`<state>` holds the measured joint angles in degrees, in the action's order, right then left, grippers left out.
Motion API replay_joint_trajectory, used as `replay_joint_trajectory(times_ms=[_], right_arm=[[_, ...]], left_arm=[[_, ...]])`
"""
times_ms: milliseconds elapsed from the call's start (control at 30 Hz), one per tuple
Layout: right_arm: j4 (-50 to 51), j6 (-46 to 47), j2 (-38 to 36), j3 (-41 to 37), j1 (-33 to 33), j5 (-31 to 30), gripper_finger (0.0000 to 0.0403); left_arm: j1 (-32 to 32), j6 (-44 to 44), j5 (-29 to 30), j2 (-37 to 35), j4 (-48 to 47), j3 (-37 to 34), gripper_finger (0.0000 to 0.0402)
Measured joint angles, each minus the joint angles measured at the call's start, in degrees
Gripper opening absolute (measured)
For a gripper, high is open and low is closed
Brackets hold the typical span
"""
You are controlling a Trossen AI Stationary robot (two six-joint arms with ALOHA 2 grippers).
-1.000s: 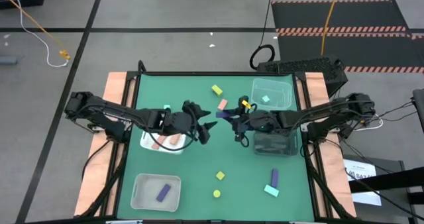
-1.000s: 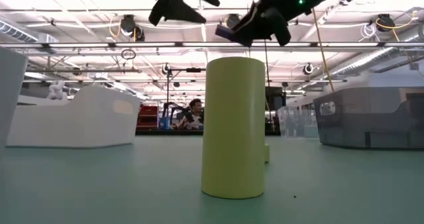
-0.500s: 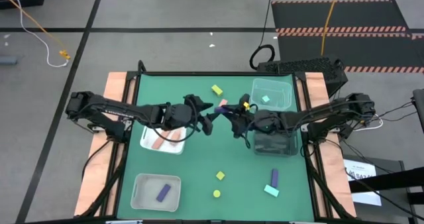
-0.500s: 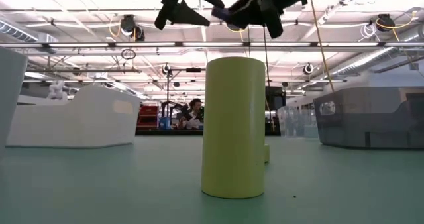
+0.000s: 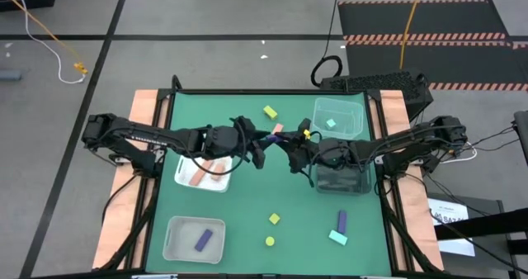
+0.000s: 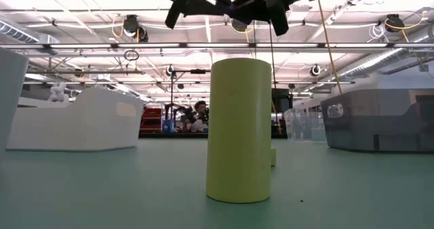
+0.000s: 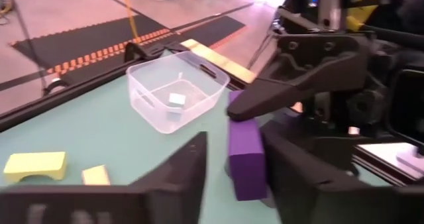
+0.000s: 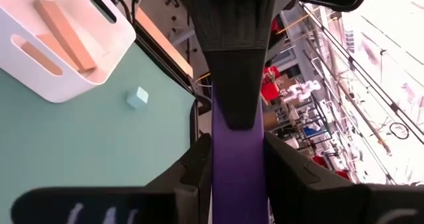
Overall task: Sort & place blocks by color
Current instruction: Put the top violet block into the gray bin
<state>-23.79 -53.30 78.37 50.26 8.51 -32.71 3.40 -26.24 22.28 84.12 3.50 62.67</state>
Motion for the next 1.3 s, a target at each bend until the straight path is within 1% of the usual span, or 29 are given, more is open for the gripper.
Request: replay_joint_trajectory(times_ms=[100, 167, 300, 433, 500, 567, 667, 700, 767, 833, 900, 1000, 1133, 1167, 1233, 1300], right_arm=[[0.0, -0.1, 0.0, 0.0, 0.0, -0.3, 0.0104], [-0.1, 1.6, -0.1, 0.0, 0.0, -0.5, 0.0125], [0.3, 8.1, 0.0, 0.0, 0.1, -0.1, 0.0166], [3.3, 13.3, 0.0, 0.0, 1.0, -1.0, 0.0201], [4.7, 17.1, 0.0, 0.0, 2.1, -3.9, 0.0217], [7.4, 22.1, -0.1, 0.0, 3.5, -8.6, 0.0230], [14.5, 30.8, -0.1, 0.0, 6.2, -15.4, 0.0240], [17.3, 34.3, -0.1, 0.0, 7.1, -16.7, 0.0241], [23.3, 42.7, -0.7, 0.0, 9.2, -16.2, 0.0241], [28.1, 52.2, -1.2, 0.0, 10.8, -12.1, 0.0240], [32.6, 61.0, -1.9, 0.0, 12.3, -6.4, 0.0238], [36.4, 72.7, -2.9, 0.0, 13.7, 3.7, 0.0238], [40.6, 87.4, -3.5, 0.0, 14.8, 20.1, 0.0238], [41.2, 90.7, -3.5, 0.0, 15.1, 23.1, 0.0238], [41.6, 95.5, -3.5, 0.0, 15.7, 27.7, 0.0238], [41.5, 98.1, -3.4, 0.0, 16.6, 28.8, 0.0238]], left_arm=[[0.0, 0.7, -1.7, 0.0, 1.0, 0.0, 0.0055], [0.0, 1.8, -2.7, 0.0, 1.3, 0.0, 0.0054], [0.8, 2.2, -3.0, 0.0, 1.3, 0.0, 0.0054], [1.1, 3.1, -2.9, 0.0, 1.2, 0.0, 0.0054], [1.2, 3.7, -2.9, -0.2, 0.8, 0.0, 0.0054], [1.2, 4.2, -2.9, -1.2, -1.0, -0.1, 0.0054], [0.8, 4.5, -2.9, -3.2, -4.9, -0.1, 0.0054], [0.8, 4.1, -2.9, -4.0, -6.9, -0.1, 0.0054], [0.7, 2.9, -2.9, -5.9, -11.8, -0.1, 0.0054], [1.0, 0.4, -2.9, -8.0, -16.8, -0.1, 0.0054], [1.8, -3.3, -3.3, -10.0, -23.2, -0.1, 0.0054], [4.4, -10.8, -6.0, -11.7, -31.3, 0.0, 0.0054], [10.9, -25.0, -10.5, -12.4, -43.9, 0.0, 0.0054], [12.8, -29.5, -11.4, -12.3, -47.2, 0.0, 0.0054], [16.8, -38.1, -13.2, -12.3, -52.8, -0.1, 0.0054], [20.9, -45.5, -14.4, -12.1, -55.1, -0.1, 0.0054]])
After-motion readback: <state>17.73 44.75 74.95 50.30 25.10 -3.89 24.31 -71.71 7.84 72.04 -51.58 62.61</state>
